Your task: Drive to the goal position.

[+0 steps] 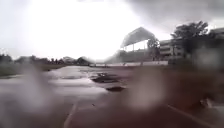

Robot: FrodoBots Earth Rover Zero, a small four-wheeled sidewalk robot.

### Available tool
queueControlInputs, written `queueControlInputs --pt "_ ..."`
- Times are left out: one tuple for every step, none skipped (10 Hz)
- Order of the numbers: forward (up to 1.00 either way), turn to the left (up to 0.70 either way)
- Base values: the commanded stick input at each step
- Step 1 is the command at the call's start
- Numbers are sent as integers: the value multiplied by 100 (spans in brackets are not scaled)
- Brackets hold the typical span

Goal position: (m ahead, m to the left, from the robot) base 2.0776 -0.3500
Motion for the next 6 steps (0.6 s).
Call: queueControlInputs --pt "45 0" --pt "45 0" --pt "45 0" --pt "45 0" --pt "45 0" --pt "45 0"
